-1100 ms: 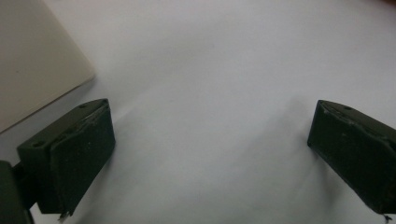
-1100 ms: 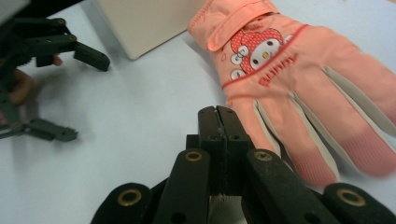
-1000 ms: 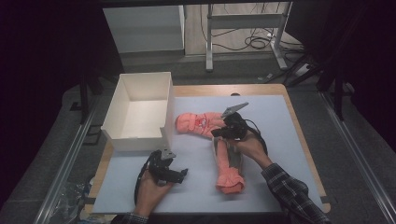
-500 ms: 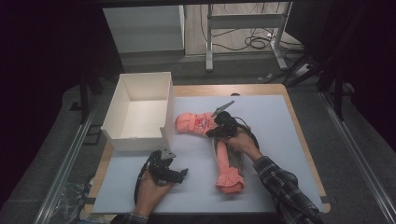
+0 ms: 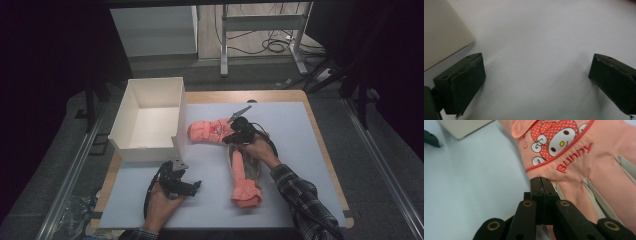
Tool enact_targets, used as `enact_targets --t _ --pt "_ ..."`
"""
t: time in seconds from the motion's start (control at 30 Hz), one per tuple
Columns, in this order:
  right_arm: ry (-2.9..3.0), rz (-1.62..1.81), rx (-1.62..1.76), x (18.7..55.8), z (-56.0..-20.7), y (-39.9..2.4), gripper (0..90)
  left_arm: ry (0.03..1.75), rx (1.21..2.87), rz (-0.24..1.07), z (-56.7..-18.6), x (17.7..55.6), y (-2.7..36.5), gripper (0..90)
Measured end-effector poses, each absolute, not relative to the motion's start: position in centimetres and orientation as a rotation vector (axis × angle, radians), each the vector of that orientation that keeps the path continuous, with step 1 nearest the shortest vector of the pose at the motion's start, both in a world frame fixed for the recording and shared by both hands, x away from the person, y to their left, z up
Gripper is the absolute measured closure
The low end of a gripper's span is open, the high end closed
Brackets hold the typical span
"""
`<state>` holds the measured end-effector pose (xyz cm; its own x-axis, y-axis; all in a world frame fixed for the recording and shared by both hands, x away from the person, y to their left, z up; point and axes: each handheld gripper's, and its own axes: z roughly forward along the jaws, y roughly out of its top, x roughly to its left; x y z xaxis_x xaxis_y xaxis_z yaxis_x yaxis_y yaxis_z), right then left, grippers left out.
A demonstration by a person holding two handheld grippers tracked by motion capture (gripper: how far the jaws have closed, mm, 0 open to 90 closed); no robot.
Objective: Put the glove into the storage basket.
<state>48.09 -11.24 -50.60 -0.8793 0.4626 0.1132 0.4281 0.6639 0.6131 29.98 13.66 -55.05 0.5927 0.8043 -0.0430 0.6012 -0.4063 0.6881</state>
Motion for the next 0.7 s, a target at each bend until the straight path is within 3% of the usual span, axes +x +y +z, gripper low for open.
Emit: enact_targets --t 0.7 --pt "2.642 1.112 0.897 50.6 -49.4 -12.7 89.1 1.109 2.147 0.388 -55.1 30.0 13.7 0.6"
